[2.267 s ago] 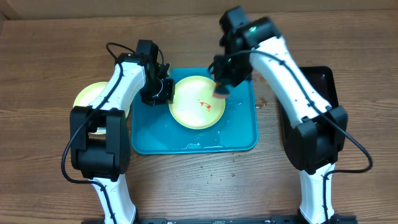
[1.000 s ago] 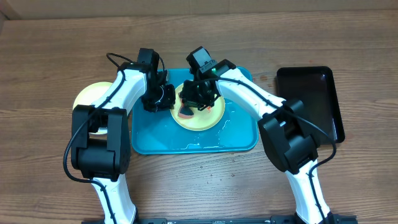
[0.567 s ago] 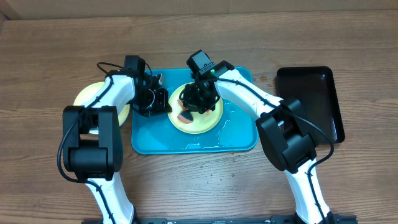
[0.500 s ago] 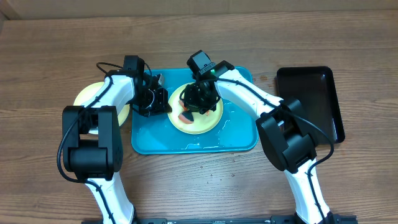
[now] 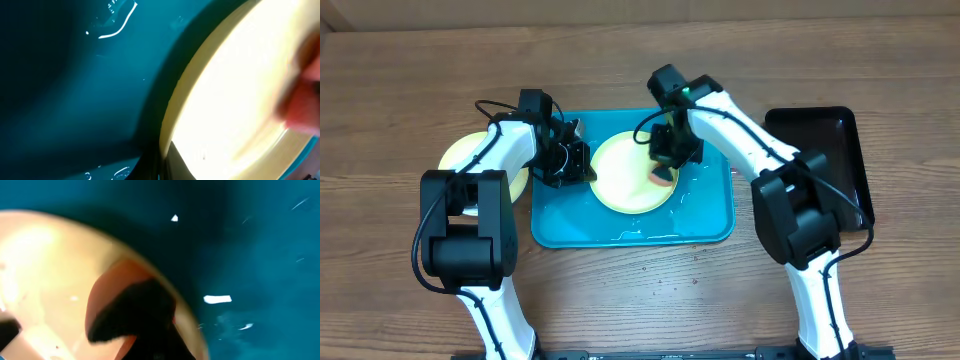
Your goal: Clean dirty plates on tray and stack at the side
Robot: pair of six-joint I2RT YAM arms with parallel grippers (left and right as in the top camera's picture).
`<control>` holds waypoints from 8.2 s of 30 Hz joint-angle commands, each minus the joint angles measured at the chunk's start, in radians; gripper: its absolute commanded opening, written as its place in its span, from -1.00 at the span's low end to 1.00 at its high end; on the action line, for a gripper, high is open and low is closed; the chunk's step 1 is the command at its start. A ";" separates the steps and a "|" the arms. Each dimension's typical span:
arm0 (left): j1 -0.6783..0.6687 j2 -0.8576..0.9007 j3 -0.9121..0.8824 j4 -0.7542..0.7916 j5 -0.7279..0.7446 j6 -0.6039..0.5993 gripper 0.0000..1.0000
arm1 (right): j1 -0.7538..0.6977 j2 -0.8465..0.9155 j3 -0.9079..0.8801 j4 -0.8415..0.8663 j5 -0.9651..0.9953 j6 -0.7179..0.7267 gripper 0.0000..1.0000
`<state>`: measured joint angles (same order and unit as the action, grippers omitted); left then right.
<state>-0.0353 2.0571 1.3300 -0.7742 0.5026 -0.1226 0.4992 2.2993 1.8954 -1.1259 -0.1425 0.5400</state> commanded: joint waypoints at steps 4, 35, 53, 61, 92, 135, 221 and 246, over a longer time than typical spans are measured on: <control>0.016 -0.015 -0.013 -0.004 -0.030 0.021 -0.92 | 0.016 0.003 0.052 0.035 0.079 -0.131 -0.92; 0.016 -0.015 -0.013 -0.005 0.014 0.019 -0.92 | 0.164 0.033 -0.056 0.174 -0.391 -0.114 -0.93; 0.016 -0.015 -0.013 -0.014 0.011 0.026 -0.92 | -0.008 0.033 0.007 0.023 0.104 -0.075 -0.93; 0.015 -0.015 -0.013 -0.016 0.011 0.034 -0.91 | 0.033 0.075 0.007 0.146 -0.185 -0.063 -0.93; 0.016 -0.015 -0.013 -0.029 0.010 0.058 -0.92 | 0.100 0.155 0.007 0.302 -0.244 0.177 -0.93; 0.016 -0.015 -0.013 -0.037 -0.011 0.075 -0.91 | 0.148 0.239 0.136 0.182 -0.201 -0.064 -0.93; 0.025 -0.015 -0.013 -0.037 -0.012 0.075 -0.92 | 0.110 0.238 0.266 -0.309 0.045 -0.206 -0.93; 0.021 -0.158 -0.003 -0.042 -0.103 0.109 -0.92 | -0.030 -0.056 0.702 -0.450 0.007 -0.151 -0.92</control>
<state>-0.0132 2.0125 1.3243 -0.8154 0.4526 -0.0410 0.5106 2.3390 2.5599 -1.5646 -0.1341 0.3916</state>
